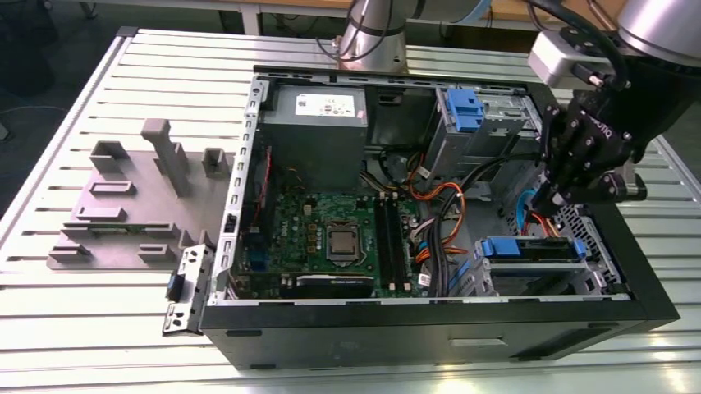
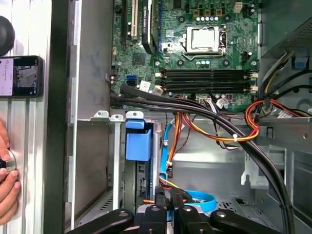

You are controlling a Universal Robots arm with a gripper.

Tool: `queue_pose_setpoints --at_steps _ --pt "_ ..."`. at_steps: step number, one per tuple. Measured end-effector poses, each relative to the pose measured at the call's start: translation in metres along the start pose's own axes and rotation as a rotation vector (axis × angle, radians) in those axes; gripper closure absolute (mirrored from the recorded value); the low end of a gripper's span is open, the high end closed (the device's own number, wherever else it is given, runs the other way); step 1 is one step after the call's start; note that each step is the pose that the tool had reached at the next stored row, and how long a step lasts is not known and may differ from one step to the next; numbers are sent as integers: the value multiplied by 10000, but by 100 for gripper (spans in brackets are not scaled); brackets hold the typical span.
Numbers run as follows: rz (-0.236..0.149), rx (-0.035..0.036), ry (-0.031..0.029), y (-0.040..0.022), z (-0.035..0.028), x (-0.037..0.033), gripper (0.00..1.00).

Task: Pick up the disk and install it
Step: 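Insert the second disk wire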

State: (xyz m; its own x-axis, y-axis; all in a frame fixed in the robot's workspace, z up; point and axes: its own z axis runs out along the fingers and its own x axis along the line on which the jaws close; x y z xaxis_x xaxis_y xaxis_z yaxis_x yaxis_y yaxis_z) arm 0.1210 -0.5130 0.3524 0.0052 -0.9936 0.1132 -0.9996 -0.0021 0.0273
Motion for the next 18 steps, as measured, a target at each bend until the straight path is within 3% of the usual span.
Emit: queue_pose_setpoints --at_steps 5,7,10,12,18 --pt "-136 17 -21 32 19 53 84" --pt "-190 25 -75 39 31 64 84" --pt "-244 42 -205 47 53 81 84" --pt "-251 67 -253 51 64 108 84" --pt "-233 309 -293 131 75 136 84"
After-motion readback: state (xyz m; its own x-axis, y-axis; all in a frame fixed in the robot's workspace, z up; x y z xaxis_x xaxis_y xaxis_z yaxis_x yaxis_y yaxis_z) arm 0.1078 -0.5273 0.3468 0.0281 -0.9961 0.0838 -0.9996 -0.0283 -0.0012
